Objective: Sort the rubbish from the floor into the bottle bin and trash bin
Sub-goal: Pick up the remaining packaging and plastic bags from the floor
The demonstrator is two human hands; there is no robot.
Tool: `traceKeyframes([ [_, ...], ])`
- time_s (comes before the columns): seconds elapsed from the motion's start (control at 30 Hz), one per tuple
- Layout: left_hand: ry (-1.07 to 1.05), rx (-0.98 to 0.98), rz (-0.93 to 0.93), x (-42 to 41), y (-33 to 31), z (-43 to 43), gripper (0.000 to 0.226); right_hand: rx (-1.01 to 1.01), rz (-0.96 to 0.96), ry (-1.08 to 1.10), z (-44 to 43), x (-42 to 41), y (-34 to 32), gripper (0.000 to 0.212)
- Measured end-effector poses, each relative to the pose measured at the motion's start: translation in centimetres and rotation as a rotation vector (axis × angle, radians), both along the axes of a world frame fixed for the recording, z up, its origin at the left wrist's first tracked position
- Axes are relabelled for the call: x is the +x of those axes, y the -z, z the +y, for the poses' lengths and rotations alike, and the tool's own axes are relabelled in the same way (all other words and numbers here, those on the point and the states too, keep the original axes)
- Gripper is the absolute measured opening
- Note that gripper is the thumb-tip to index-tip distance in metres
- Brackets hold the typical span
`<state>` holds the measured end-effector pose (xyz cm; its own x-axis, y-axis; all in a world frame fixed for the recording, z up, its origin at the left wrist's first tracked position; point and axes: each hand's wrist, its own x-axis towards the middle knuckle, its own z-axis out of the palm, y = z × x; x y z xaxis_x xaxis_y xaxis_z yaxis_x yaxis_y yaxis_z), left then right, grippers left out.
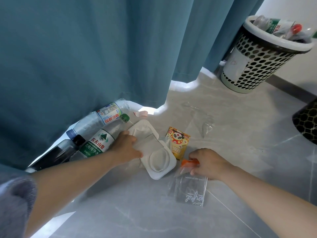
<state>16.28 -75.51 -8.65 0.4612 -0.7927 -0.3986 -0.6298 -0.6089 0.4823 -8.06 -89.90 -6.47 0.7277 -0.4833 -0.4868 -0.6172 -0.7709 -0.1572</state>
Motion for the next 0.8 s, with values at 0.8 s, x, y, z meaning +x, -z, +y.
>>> traceKeyframes([
  [0.8, 0.897, 0.078, -0.425, -1.0, -2.0, -3.7, 0.031, 0.013, -0.03, -0.004, 0.6, -0.8, 1.2, 0.03],
])
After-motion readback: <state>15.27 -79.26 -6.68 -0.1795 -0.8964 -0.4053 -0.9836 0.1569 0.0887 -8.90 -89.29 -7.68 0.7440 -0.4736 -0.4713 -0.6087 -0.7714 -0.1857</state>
